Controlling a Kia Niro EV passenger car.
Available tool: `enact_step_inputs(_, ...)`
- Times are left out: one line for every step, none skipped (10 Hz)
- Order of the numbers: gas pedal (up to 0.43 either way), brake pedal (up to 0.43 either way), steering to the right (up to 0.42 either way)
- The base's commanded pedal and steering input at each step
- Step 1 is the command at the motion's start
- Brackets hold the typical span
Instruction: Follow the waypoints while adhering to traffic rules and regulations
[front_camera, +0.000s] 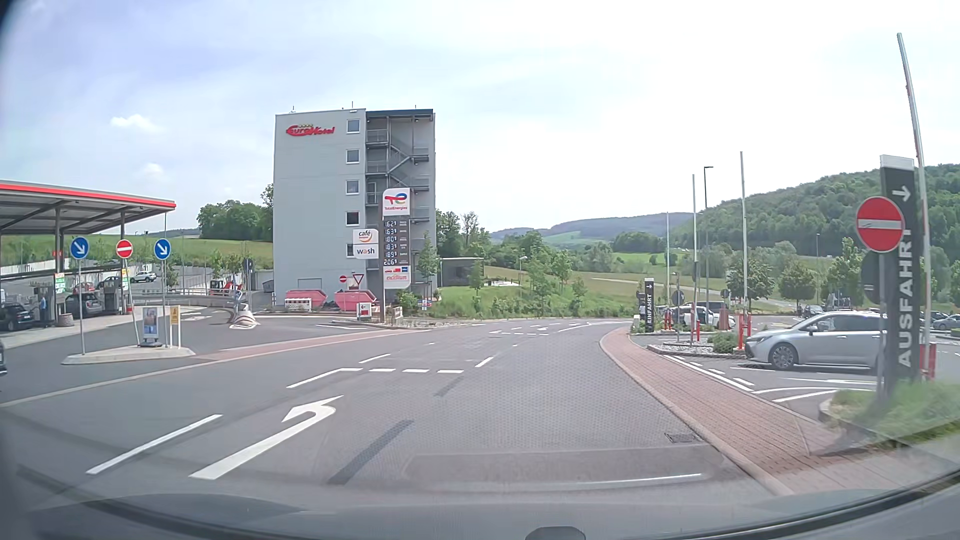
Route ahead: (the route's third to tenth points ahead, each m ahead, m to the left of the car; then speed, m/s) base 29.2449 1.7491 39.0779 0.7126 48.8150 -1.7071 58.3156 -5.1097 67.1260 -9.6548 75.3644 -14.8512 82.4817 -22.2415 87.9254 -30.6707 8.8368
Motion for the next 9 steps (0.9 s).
enact_step_inputs(0.020, 0.000, 0.013)
enact_step_inputs(0.020, 0.000, 0.008)
enact_step_inputs(0.020, 0.000, 0.008)
enact_step_inputs(0.020, 0.000, 0.008)
enact_step_inputs(0.020, 0.000, 0.008)
enact_step_inputs(0.020, 0.000, 0.008)
enact_step_inputs(0.039, 0.000, 0.008)
enact_step_inputs(0.039, 0.000, 0.010)
enact_step_inputs(0.039, 0.000, 0.014)
